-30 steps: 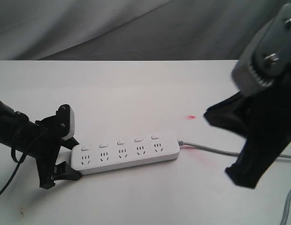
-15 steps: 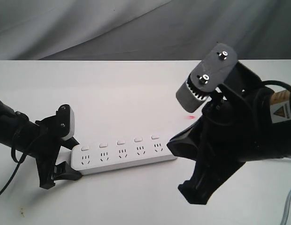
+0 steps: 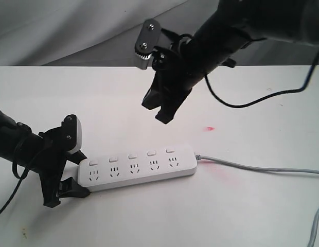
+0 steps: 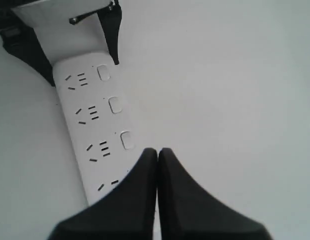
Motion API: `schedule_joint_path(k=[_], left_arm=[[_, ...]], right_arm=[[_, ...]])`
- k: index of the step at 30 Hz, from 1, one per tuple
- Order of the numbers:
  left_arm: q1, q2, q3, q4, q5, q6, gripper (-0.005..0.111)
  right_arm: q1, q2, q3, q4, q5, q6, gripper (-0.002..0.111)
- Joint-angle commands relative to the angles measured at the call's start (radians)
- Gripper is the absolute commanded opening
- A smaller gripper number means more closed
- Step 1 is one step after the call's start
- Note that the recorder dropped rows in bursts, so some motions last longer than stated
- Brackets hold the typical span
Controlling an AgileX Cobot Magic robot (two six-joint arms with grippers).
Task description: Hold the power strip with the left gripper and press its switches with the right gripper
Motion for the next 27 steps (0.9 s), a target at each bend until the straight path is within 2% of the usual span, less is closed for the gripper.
schedule_joint_path(k=[1, 7, 16, 24, 27], left_arm=[[-0.002, 0.003, -0.001, 0.014, -0.037, 0.007, 0.051], [-0.002, 0.003, -0.001, 0.014, -0.037, 0.007, 0.051], [-0.002, 0.003, -0.001, 0.014, -0.037, 0.007, 0.051], [-0.002, 0.003, -0.001, 0.014, -0.037, 0.007, 0.051], [-0.002, 0.003, -0.001, 0.014, -0.037, 0.007, 0.051]], right_arm=[[0.038, 0.162, -0.091, 0.016, -0.045, -0.032, 0.000], [0.113, 0.268, -0.091, 0.050, -0.195, -0.059, 0.000], [0.179, 0.312, -0.091, 0.221, -0.194, -0.268, 0.001], [0.179, 0.324, -0.091, 0.258, -0.197, -0.270, 0.034], [0.179, 0.324, -0.091, 0.258, -0.225, -0.270, 0.039]])
